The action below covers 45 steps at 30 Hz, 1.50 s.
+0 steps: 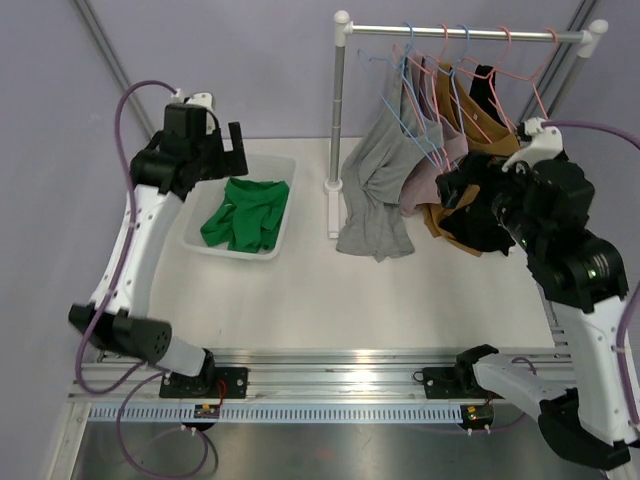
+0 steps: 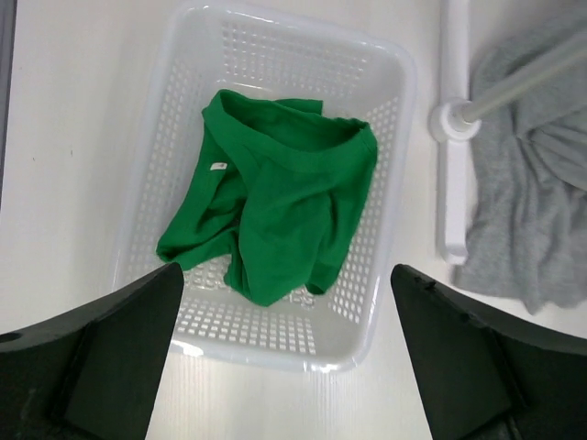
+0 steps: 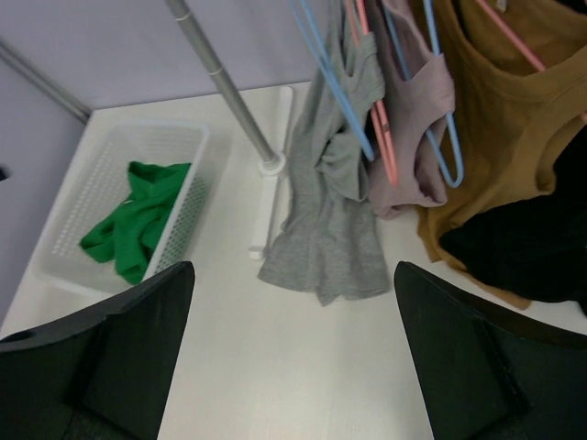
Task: Remove the tank top from the hanger
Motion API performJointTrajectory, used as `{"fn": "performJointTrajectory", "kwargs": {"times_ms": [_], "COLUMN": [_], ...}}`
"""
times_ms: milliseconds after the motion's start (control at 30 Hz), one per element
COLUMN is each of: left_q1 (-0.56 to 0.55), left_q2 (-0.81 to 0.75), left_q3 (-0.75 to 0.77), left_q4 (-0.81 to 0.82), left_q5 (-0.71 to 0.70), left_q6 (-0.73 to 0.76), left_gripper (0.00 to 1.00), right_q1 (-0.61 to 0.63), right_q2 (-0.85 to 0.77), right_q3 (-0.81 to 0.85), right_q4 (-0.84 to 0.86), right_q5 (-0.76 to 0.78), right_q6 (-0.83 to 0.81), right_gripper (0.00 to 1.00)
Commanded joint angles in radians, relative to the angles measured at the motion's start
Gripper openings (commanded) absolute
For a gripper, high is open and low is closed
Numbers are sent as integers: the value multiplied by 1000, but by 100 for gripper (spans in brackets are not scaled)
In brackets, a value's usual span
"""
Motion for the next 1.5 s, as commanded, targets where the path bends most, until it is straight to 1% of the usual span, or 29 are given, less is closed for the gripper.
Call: {"fn": "performJointTrajectory", "kwargs": {"times_ms": [0, 33, 100, 133, 167, 200, 233, 267, 300, 367, 433, 467, 567, 667, 767, 933, 1067, 1133, 1167, 1367, 1400, 1467], "left_q1": [-35, -38, -41, -41, -44, -44, -46, -46, -46, -47, -47, -47, -47, -47, -47, -47, -47, -47, -46, -46, -46, -46], "left_q2": [-283, -392, -487, -537, -614, -655, -688, -750, -774, -815, -823, -823, -803, -795, -809, -811, -802, -800, -802, -800, -802, -802], "left_q3": [-109, -216, -319, -405, -454, -496, -580, -622, -662, -754, -803, -840, -858, -860, -869, -874, -875, -875, -877, -878, -878, -878], "left_q4": [-2, 12, 47, 61, 95, 119, 141, 194, 219, 259, 273, 286, 284, 284, 288, 288, 288, 288, 288, 288, 290, 288], "left_q5": [39, 39, 45, 47, 69, 86, 108, 126, 142, 157, 157, 162, 178, 179, 180, 183, 191, 191, 194, 189, 189, 188], "left_q6": [-18, -20, -18, -18, -18, -9, -4, -1, 6, 13, 10, 11, 13, 17, 19, 20, 20, 20, 20, 23, 23, 23], "left_gripper": [99, 99, 99, 99, 99, 99, 99, 99, 99, 99, 99, 99, 99, 99, 99, 99, 99, 99, 99, 99, 99, 99], "right_q1": [2, -1, -11, -21, -59, -82, -109, -159, -178, -193, -196, -198, -198, -198, -198, -199, -199, -198, -199, -198, -198, -198], "right_q2": [168, 199, 275, 298, 344, 370, 395, 441, 462, 528, 571, 616, 695, 752, 799, 880, 906, 921, 927, 964, 966, 963], "right_q3": [142, 161, 205, 218, 248, 270, 288, 325, 345, 409, 457, 501, 587, 646, 692, 770, 779, 781, 781, 796, 796, 798], "right_q4": [-46, -33, -5, 32, 47, 55, 78, 92, 110, 121, 119, 119, 100, 87, 81, 34, 38, 46, 49, 47, 49, 49], "right_q5": [180, 210, 215, 177, 152, 131, 65, 31, -30, -41, -64, -69, -84, -76, -76, -128, -142, -144, -145, -171, -179, -184], "right_q6": [-96, -109, -148, -164, -170, -167, -167, -164, -162, -181, -198, -202, -221, -237, -256, -270, -273, -274, -279, -279, -282, -281], "right_gripper": [97, 96, 92, 91, 85, 82, 77, 70, 67, 64, 62, 59, 50, 48, 45, 45, 44, 40, 36, 30, 26, 21]}}
